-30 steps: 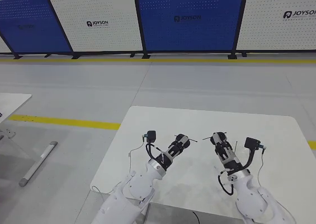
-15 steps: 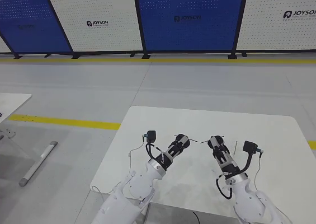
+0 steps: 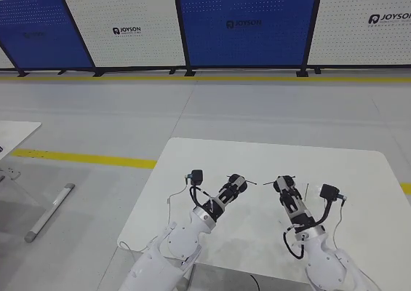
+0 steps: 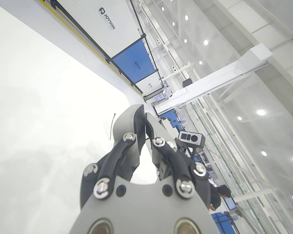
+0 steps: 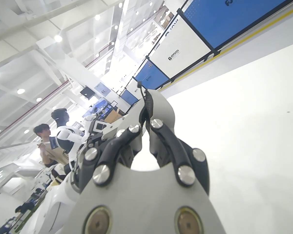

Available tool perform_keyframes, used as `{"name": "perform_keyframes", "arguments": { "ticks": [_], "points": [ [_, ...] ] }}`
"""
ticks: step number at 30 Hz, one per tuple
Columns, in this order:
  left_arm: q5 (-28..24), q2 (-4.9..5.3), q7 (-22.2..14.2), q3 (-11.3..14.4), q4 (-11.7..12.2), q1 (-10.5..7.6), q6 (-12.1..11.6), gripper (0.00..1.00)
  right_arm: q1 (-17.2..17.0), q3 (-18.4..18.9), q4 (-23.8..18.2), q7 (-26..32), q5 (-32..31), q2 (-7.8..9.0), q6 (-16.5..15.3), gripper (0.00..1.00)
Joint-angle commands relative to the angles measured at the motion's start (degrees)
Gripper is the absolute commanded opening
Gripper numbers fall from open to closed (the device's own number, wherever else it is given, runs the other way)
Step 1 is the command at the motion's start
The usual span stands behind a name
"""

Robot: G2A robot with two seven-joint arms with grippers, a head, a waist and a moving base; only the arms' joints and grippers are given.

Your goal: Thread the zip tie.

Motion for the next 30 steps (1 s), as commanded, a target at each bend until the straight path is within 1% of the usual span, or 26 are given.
{"name": "perform_keyframes", "arguments": {
  "ticks": [1, 13, 26, 30],
  "points": [
    [0.0, 0.00, 0.0, 0.0, 0.0, 0.00, 0.0, 0.00, 0.0, -0.3, 0.0, 0.4, -0.1, -0.19, 0.2, 0.00],
    [0.0, 0.00, 0.0, 0.0, 0.0, 0.00, 0.0, 0.00, 0.7, -0.3, 0.6, 0.2, -1.2, -1.25, -0.2, 0.00],
    [0.0, 0.00, 0.0, 0.0, 0.0, 0.00, 0.0, 0.00, 1.6, -1.0, 2.0, 1.2, -2.4, -2.41, 0.7, 0.00],
    [0.0, 0.00, 0.0, 0.0, 0.0, 0.00, 0.0, 0.00, 1.6, -0.8, 2.3, 0.8, -2.2, -2.72, 0.4, 0.00]
  ]
}}
